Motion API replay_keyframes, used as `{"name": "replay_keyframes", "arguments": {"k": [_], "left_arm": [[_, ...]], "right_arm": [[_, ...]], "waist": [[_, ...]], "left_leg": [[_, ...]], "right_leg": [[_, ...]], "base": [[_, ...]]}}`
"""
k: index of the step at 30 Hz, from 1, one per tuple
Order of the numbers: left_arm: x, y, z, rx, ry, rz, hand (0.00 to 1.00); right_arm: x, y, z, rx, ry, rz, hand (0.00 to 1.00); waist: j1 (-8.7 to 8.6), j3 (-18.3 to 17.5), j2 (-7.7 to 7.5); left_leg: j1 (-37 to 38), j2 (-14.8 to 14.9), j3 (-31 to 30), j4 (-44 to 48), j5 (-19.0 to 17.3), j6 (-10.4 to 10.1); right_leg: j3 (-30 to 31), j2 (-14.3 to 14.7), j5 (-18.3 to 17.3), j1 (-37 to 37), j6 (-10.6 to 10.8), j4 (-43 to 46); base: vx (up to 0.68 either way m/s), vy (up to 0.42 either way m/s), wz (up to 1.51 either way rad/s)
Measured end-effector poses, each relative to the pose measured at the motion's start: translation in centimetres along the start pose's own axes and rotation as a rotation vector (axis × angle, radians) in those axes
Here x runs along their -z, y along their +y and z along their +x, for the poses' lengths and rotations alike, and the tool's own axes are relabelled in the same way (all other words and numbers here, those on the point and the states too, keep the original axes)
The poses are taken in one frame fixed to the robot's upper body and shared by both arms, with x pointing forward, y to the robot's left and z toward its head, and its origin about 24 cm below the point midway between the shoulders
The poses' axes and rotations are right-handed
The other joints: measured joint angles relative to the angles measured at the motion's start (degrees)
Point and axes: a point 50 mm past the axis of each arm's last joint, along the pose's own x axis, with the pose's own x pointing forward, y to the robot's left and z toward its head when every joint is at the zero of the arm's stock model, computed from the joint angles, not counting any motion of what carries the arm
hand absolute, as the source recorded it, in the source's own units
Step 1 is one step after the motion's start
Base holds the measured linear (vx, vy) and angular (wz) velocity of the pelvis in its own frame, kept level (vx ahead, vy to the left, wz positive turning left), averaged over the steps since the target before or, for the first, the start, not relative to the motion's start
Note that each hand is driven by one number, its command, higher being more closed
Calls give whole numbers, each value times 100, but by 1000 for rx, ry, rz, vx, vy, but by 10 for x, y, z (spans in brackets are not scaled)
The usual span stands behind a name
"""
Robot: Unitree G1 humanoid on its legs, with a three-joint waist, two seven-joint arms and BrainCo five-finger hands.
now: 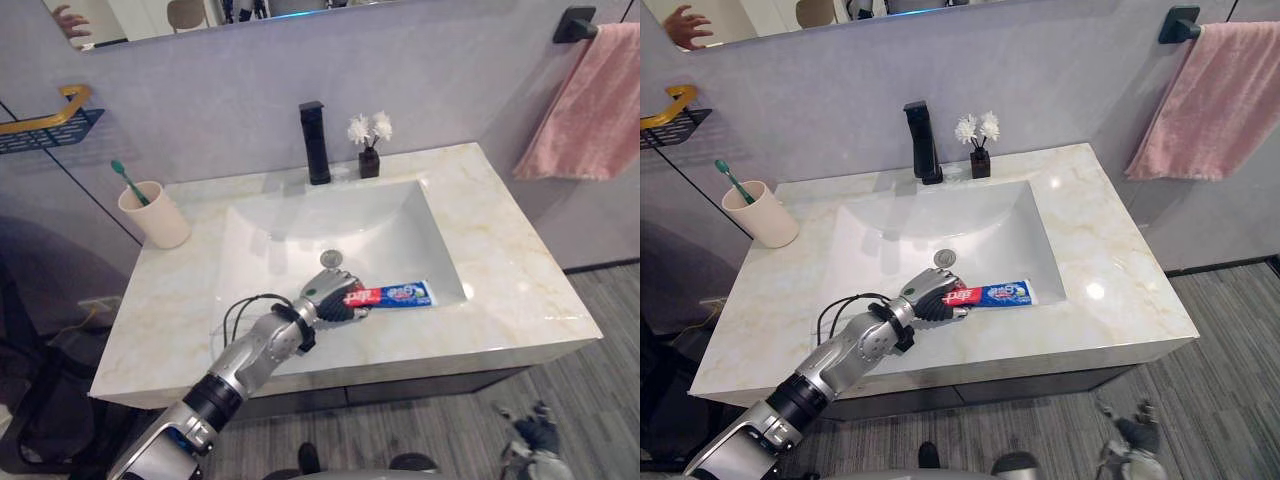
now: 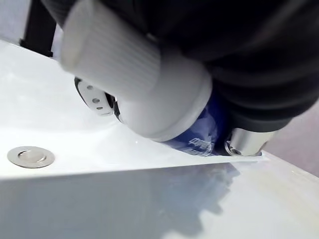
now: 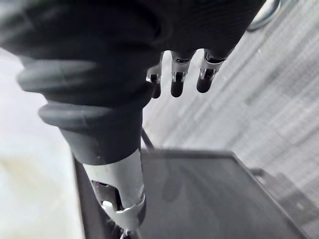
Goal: Organize washtable
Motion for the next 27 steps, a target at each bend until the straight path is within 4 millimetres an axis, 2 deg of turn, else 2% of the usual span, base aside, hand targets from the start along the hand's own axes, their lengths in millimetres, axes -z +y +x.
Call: {"name": "replay_keyframes", "arguments": {"k": [3, 6, 8, 9, 11, 12, 14, 16, 17, 19, 20, 23, 27], "left_arm": [[-4, 4, -6, -48, 8, -47, 100], [-17, 16, -7, -139, -27, -99, 100], [-30, 30, -7, -228, -75, -131, 100], [-33, 34, -7, -254, -91, -141, 100], [-42, 47, -9, -331, -140, -170, 100], [-43, 49, -9, -347, -151, -174, 100], [-44, 54, -11, -373, -163, -191, 100], [-40, 61, -13, -409, -154, -218, 100], [-39, 63, -14, -419, -155, -218, 100], [-42, 69, -14, -450, -172, -219, 100], [-42, 70, -15, -460, -173, -228, 100], [-48, 79, -18, -541, -199, -255, 100], [-51, 81, -17, -597, -201, -285, 100]], "right_arm": [[-47, -30, -3, 147, -206, 45, 0], [-96, -33, -12, 185, -421, 67, 0], [-140, -19, -24, 152, -614, 100, 0], [-154, -13, -28, 131, -677, 110, 0], [-194, 11, -43, 24, -878, 153, 0], [-205, 19, -49, -21, -937, 161, 0], [-231, 38, -67, -151, -1078, 186, 0], [-265, 76, -102, -456, -1280, 262, 0], [-271, 85, -111, -532, -1317, 277, 0], [-285, 116, -136, -769, -1394, 314, 0], [-285, 124, -141, -818, -1396, 326, 0], [-276, 166, -170, -1108, -1344, 357, 0], [-266, 185, -183, -1244, -1268, 393, 0]], "waist": [[0, 9, -15], [6, 39, -74], [29, 38, -85], [30, 32, -92], [64, 17, -94], [104, 14, -92], [170, -21, -94], [190, -64, -95], [194, -65, -103], [325, -96, -147], [345, -99, -152], [597, -117, -166], [644, -124, -172]], "left_leg": [[39, 33, 148, 1, -24, 0], [57, 64, 218, 0, -29, -2], [36, 63, 236, -1, -32, -4], [27, 59, 237, -1, -32, -3], [-8, 54, 234, 0, -27, -3], [-10, 54, 230, 0, -26, -3], [-42, 53, 200, 2, -23, -4], [-128, 52, 115, 87, -20, -3], [-157, 53, 79, 118, -20, -3], [-202, 54, -16, 157, -19, -2], [-202, 51, -52, 162, -19, -2], [-223, 31, -177, 192, -17, 2], [-234, -49, -368, 199, 16, 48]], "right_leg": [[115, 22, -2, -61, 4, 77], [190, 55, -3, -102, 5, 127], [249, 74, -4, -178, 7, 196], [253, 76, -4, -195, 7, 206], [257, 83, 3, -240, 16, 209], [255, 86, 9, -241, 21, 205], [234, 90, 22, -239, 27, 196], [155, 91, 58, -240, 70, 179], [118, 91, 72, -236, 87, 177], [35, 93, 84, -217, 99, 177], [-2, 91, 84, -192, 100, 176], [-124, 76, 94, -139, 112, 175], [-307, 14, 95, -39, 112, 156]], "base": [[-10, -13, -20], [-47, -19, -14], [-64, -10, -12], [-63, -7, -2], [-57, -7, 0], [-40, -11, 2], [-2, -14, 8], [16, -19, 18], [7, -20, 26], [5, -17, 23], [5, -18, 26], [-10, -10, 19], [-17, 2, 25]]}}
